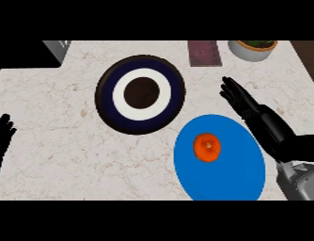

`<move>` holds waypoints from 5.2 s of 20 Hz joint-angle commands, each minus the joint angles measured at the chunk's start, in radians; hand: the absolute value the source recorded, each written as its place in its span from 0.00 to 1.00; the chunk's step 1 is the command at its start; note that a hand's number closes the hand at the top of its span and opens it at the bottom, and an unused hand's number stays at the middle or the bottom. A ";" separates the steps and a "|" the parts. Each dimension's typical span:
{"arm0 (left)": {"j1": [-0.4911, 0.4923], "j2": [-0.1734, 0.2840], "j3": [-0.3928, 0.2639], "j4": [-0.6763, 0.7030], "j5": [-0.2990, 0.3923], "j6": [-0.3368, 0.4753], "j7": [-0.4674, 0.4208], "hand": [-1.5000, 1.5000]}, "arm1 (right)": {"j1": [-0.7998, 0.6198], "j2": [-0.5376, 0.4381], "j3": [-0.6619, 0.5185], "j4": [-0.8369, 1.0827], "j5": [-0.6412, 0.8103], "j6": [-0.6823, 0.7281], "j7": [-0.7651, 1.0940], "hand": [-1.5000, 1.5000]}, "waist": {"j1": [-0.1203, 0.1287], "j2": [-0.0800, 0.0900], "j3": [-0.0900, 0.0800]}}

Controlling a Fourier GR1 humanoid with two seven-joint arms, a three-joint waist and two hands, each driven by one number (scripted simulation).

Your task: Pick the squash from the plate and place it in the plate

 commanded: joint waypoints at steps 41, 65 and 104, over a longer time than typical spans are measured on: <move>-0.168 -0.177 -0.053 0.056 -0.074 -0.102 -0.027 0.50 | 0.196 0.385 0.251 -0.170 1.345 -0.134 1.022 0.00 | 0.005 0.027 -0.013; -0.160 -0.210 0.055 0.052 -0.130 -0.211 -0.024 0.50 | 0.126 0.406 0.032 0.154 1.354 -0.049 0.905 0.00 | 0.007 0.027 -0.013; -0.087 -0.292 0.095 -0.036 -0.202 -0.188 0.013 0.50 | 0.679 0.436 0.579 -0.154 2.342 -0.746 1.390 1.00 | -0.042 0.011 -0.015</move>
